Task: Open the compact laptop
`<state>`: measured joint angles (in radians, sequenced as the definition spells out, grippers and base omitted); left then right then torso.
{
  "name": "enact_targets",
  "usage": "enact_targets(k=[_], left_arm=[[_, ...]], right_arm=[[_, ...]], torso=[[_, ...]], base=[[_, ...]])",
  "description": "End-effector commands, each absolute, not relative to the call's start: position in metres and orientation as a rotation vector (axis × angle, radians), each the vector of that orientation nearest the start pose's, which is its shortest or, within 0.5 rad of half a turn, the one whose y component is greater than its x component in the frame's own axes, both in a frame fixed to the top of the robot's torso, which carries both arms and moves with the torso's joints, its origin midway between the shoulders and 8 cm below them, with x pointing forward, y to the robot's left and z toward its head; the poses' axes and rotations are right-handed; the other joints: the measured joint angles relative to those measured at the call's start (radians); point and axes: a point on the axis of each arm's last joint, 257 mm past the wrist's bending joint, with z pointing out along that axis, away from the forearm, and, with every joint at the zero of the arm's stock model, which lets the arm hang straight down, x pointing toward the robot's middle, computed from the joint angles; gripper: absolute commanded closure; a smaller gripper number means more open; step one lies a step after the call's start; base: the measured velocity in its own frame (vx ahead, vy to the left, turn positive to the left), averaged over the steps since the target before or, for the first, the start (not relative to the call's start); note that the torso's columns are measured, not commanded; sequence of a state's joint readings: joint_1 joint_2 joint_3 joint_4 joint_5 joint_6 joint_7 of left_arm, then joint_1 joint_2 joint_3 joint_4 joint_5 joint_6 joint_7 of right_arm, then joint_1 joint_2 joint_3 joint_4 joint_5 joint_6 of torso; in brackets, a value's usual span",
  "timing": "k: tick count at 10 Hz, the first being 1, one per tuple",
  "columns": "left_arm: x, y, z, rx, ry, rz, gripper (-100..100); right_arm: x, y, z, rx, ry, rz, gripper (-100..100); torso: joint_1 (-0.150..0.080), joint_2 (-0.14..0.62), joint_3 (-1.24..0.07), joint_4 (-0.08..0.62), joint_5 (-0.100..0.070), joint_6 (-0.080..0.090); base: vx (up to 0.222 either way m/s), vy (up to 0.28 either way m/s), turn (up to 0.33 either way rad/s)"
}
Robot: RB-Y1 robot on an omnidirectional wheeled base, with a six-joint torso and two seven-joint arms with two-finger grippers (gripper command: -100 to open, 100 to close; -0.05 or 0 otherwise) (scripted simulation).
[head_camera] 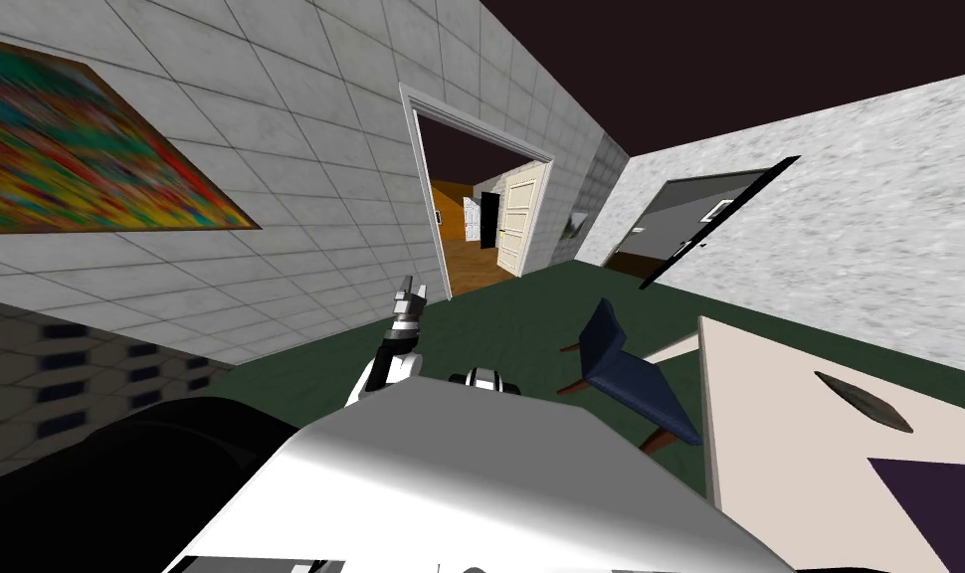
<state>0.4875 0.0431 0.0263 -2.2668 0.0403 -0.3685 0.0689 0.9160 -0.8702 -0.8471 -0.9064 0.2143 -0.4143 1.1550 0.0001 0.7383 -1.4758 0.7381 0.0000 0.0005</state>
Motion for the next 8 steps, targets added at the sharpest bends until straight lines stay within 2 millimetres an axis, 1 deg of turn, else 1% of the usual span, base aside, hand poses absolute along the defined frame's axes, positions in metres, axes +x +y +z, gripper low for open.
enact_targets(k=[1,3,4,5,8], left_arm=[[0.367,0.292,-0.003,-0.788,0.690,-1.336,0],[0.367,0.292,-0.003,-0.788,0.690,-1.336,0],[0.366,0.292,-0.003,-0.788,0.690,-1.336,0],[0.367,0.292,-0.003,-0.788,0.690,-1.336,0],[0.367,0.292,-0.003,-0.788,0.690,-1.336,0]], right_arm=[[-0.040,-0.893,-0.119,-0.049,2.031,-1.466,-100],[-0.040,-0.892,-0.119,-0.047,2.033,-1.462,-100],[-0.043,-0.899,-0.119,-0.016,2.042,-1.483,-100],[-0.045,-0.902,-0.119,0.001,2.047,-1.493,-100],[-0.050,-0.911,-0.120,0.052,2.060,-1.523,-100]], torso=[[0.000,0.000,0.000,0.000,0.000,0.000],[0.000,0.000,0.000,0.000,0.000,0.000],[0.000,0.000,0.000,0.000,0.000,0.000],[0.000,0.003,0.002,0.001,0.000,-0.002],[0.000,0.001,0.001,0.000,0.000,0.000]], base=[[-0.007,-0.006,0.145],[-0.002,-0.004,0.032],[-0.091,-0.003,0.237],[-0.148,0.006,0.265],[-0.135,0.016,0.151]])
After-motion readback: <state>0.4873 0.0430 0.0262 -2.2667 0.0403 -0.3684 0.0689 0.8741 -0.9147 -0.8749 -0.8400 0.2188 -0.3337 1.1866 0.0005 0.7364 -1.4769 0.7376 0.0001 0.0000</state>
